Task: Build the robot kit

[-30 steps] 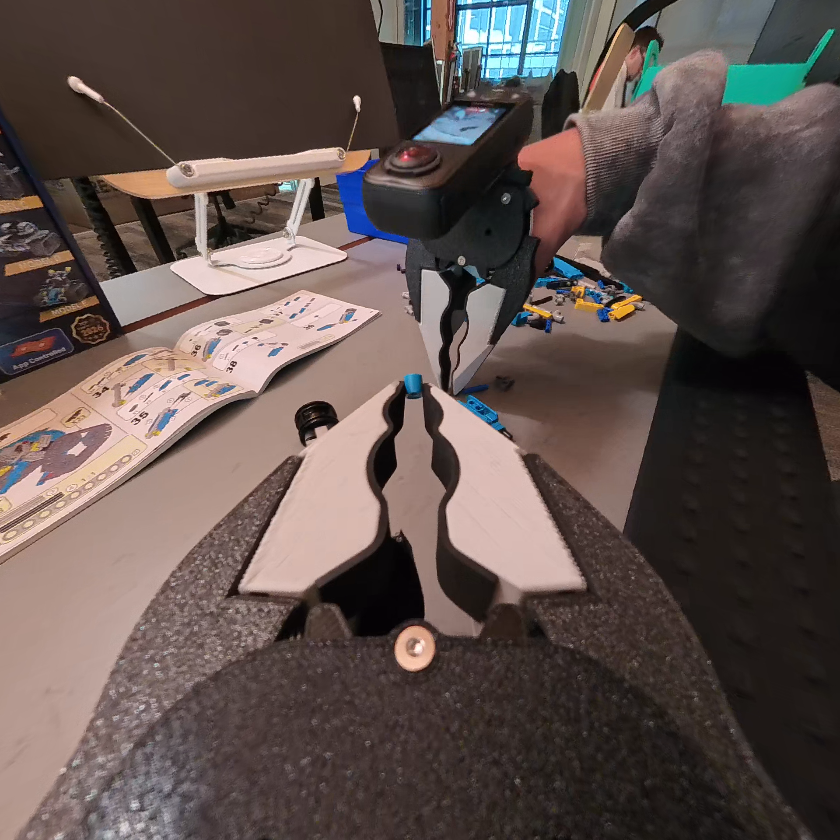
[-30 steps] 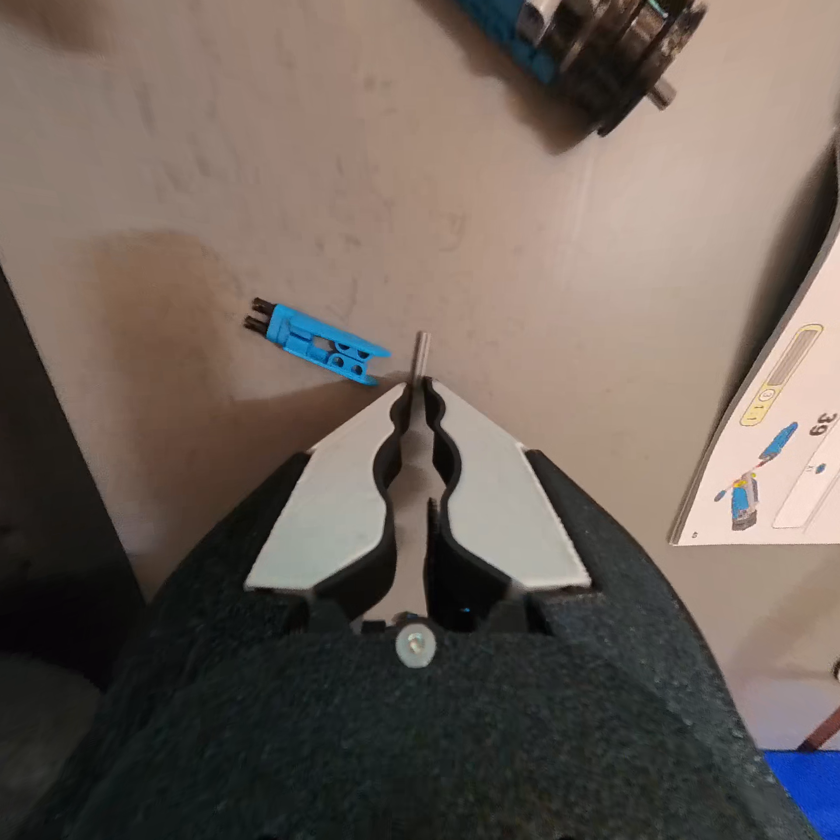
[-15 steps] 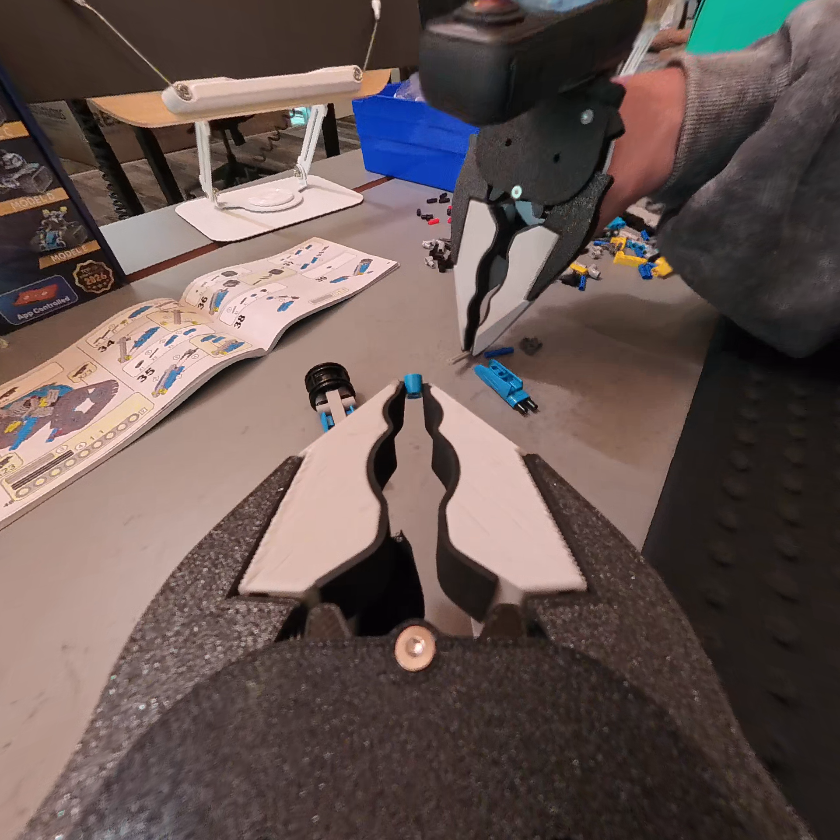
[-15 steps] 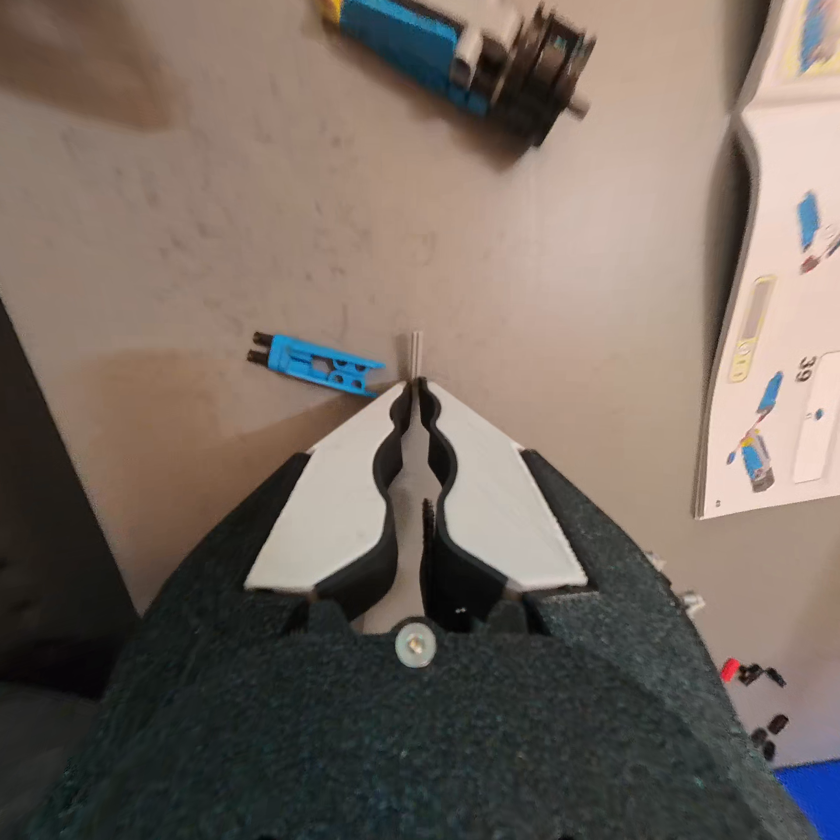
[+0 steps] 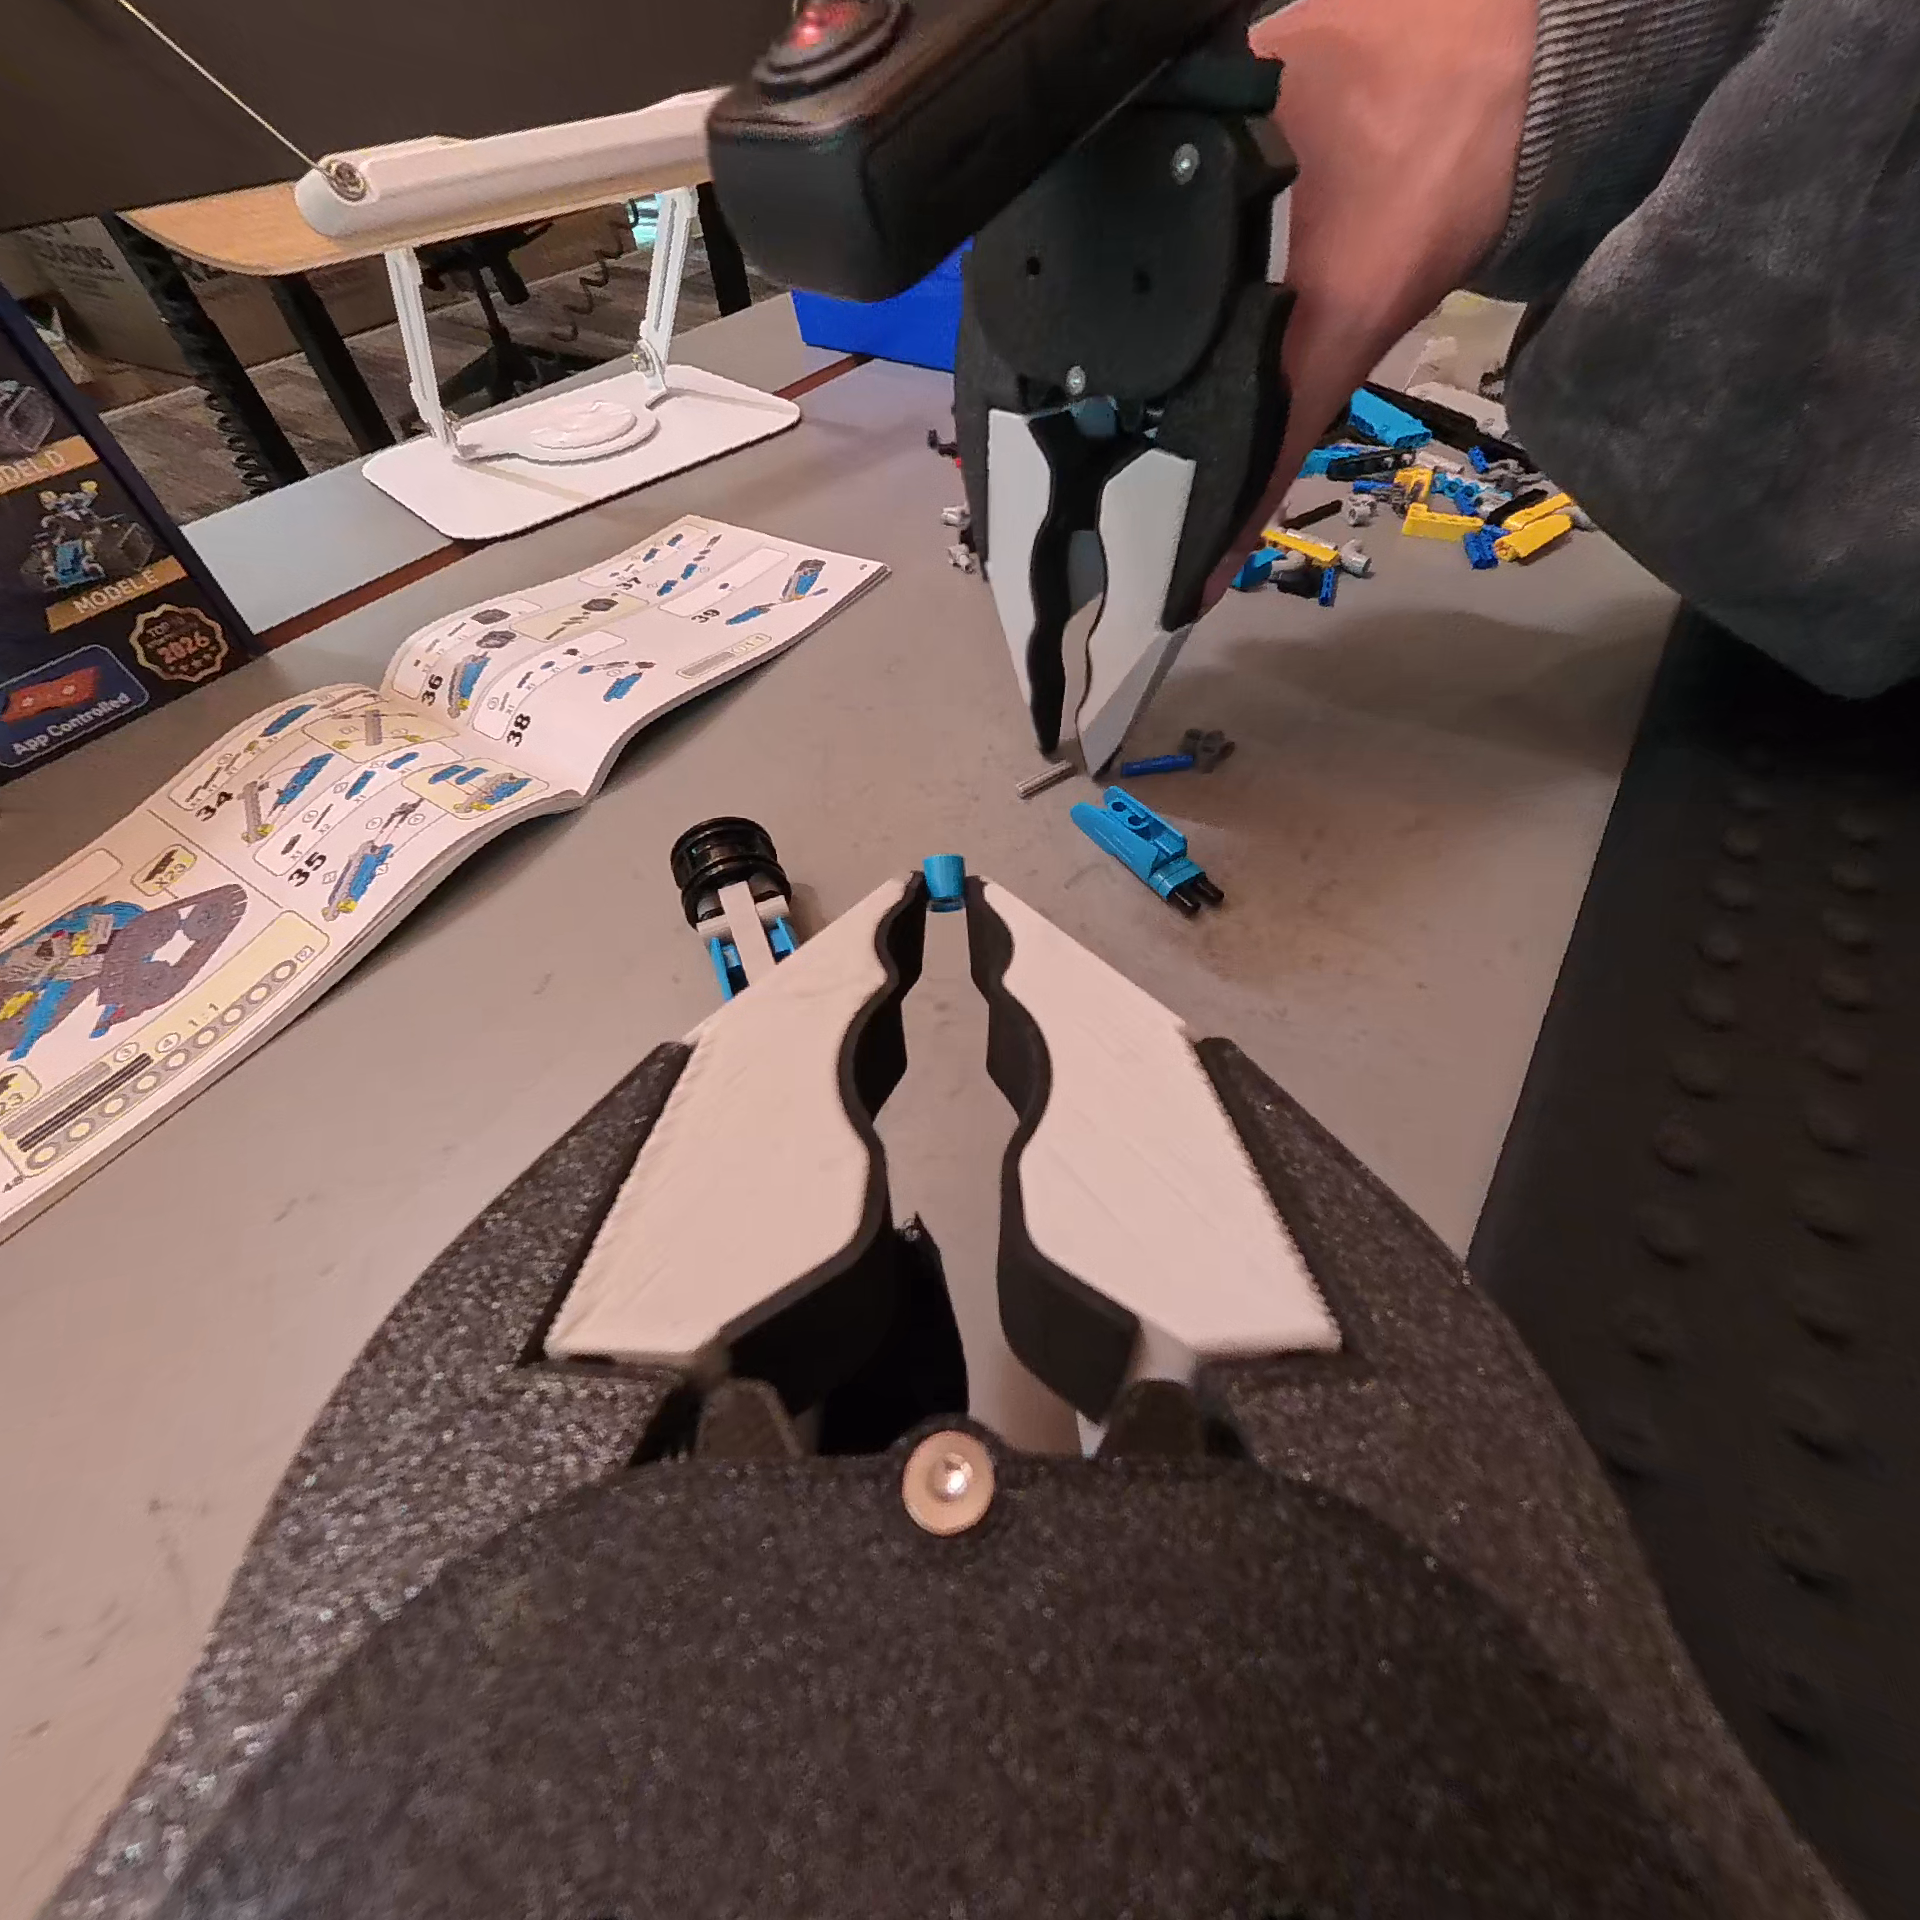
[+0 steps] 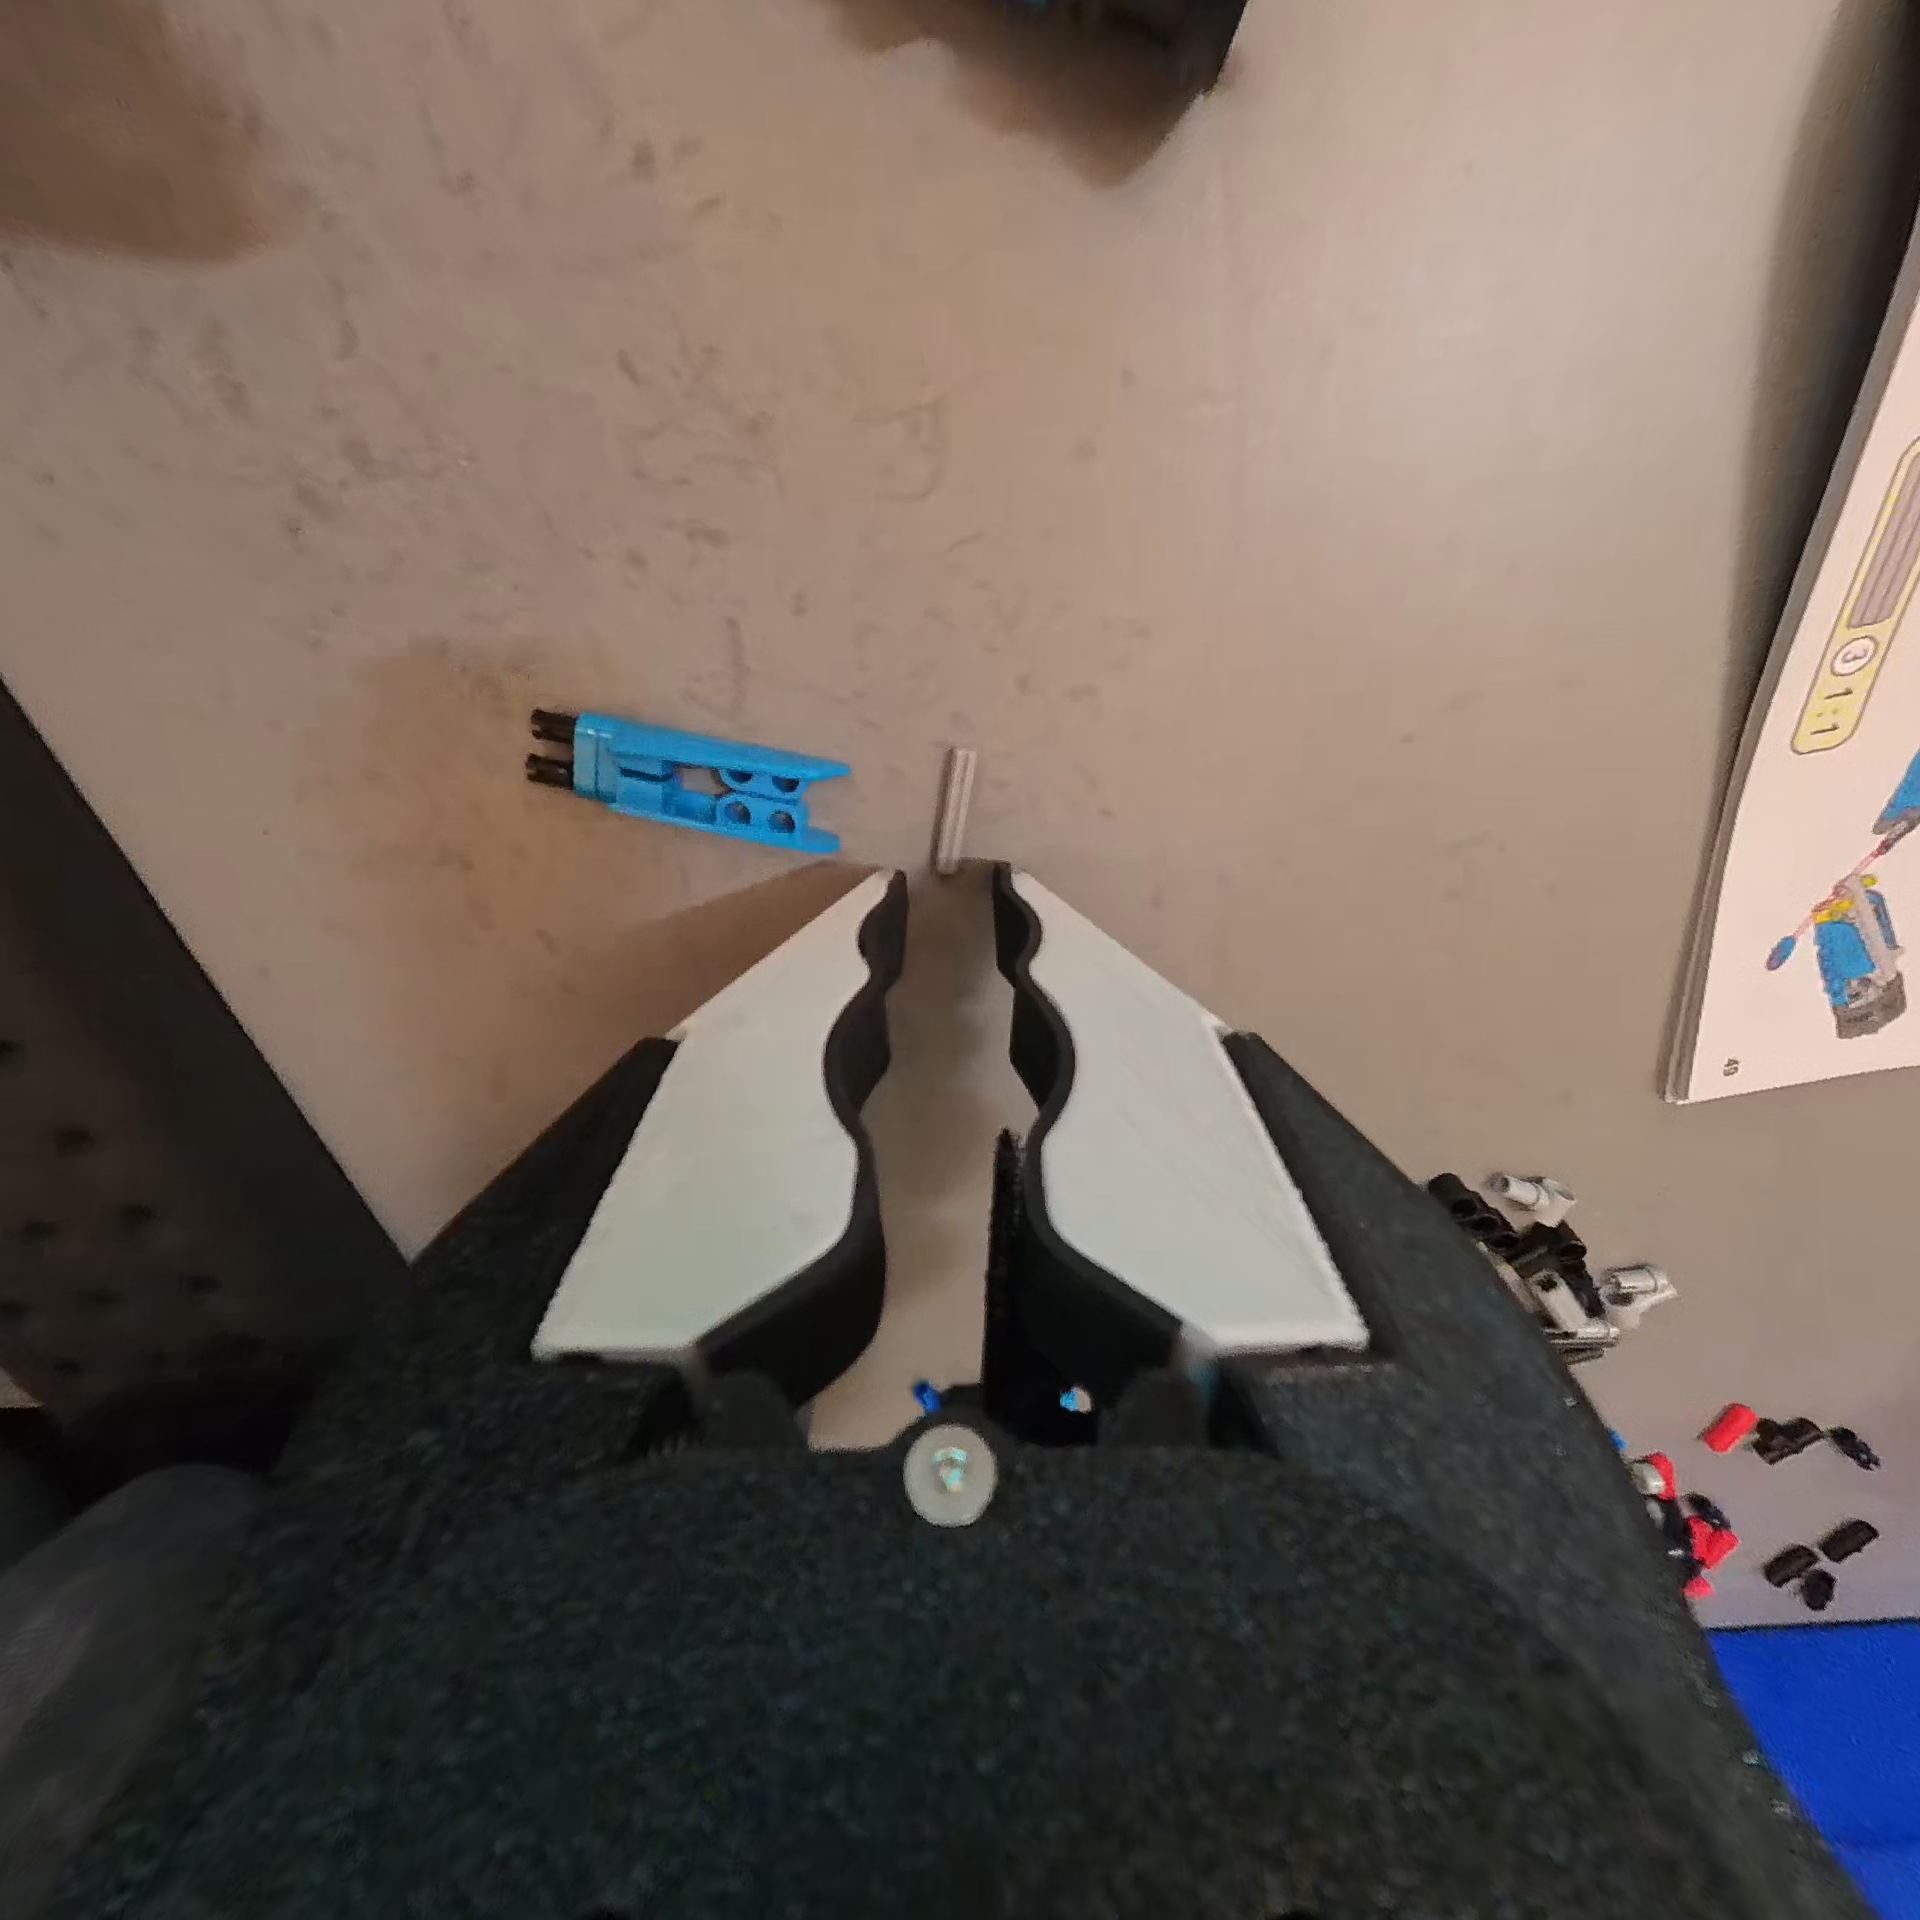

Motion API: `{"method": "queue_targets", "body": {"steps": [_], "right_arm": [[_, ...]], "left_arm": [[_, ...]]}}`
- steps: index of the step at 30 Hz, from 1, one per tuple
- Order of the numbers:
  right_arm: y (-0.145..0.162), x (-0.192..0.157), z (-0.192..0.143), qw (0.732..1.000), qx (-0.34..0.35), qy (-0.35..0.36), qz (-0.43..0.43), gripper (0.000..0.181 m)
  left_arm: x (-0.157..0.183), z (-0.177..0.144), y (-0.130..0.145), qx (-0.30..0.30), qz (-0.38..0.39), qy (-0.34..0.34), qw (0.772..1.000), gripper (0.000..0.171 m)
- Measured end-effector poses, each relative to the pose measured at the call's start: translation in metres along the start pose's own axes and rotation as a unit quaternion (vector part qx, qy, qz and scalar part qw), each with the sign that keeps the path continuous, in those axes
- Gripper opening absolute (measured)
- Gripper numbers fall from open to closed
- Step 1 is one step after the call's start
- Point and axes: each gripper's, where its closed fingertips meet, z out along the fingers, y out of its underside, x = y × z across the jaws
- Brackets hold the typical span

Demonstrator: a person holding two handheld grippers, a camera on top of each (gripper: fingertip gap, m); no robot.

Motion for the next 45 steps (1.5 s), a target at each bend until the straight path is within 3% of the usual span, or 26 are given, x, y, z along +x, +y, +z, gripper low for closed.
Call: {"method": "queue_targets", "body": {"steps": [9, 13, 14, 16, 18, 20, 23, 25, 33, 38, 45], "right_arm": [[-0.013, 0.005, 0.003, 0.999, 0.006, 0.005, 0.037, 0.005], [-0.015, 0.004, 0.003, 0.999, 0.044, 0.023, 0.001, 0.003], [-0.020, 0.002, 0.000, 0.997, 0.076, 0.026, -0.006, 0.003], [-0.053, -0.013, -0.021, 0.975, 0.224, 0.001, -0.010, 0.003], [-0.086, -0.034, -0.057, 0.920, 0.390, -0.043, -0.008, 0.003], [-0.102, -0.051, -0.071, 0.872, 0.482, -0.083, 0.001, 0.003], [-0.110, -0.062, -0.062, 0.877, 0.478, -0.051, -0.023, 0.003], [-0.117, -0.064, -0.070, 0.866, 0.497, -0.042, -0.028, 0.003], [-0.117, -0.060, -0.064, 0.880, 0.473, 0.008, -0.033, 0.003], [-0.109, -0.061, -0.051, 0.897, 0.413, 0.105, -0.119, 0.004], [-0.104, -0.063, -0.038, 0.883, 0.359, 0.208, -0.219, 0.004]], "left_arm": [[0.002, 0.000, 0.000, 0.000, 0.001, 0.004, 1.000, 0.007], [0.001, 0.000, 0.000, 0.001, -0.001, 0.005, 1.000, 0.007], [0.001, 0.000, 0.000, 0.001, -0.003, 0.005, 1.000, 0.007], [-0.001, -0.001, -0.002, 0.006, -0.006, 0.002, 1.000, 0.007], [-0.002, -0.001, -0.002, 0.008, -0.009, 0.001, 1.000, 0.007], [-0.002, -0.001, -0.004, 0.014, -0.008, -0.001, 1.000, 0.007], [-0.001, -0.002, -0.006, 0.019, -0.004, -0.002, 1.000, 0.007], [-0.001, -0.003, -0.010, 0.026, 0.006, -0.008, 1.000, 0.007], [-0.001, 0.000, -0.007, 0.008, 0.051, -0.032, 0.998, 0.007], [0.007, 0.008, 0.006, -0.044, 0.158, -0.060, 0.985, 0.006], [0.013, 0.014, 0.018, -0.089, 0.232, -0.073, 0.966, 0.006]]}}
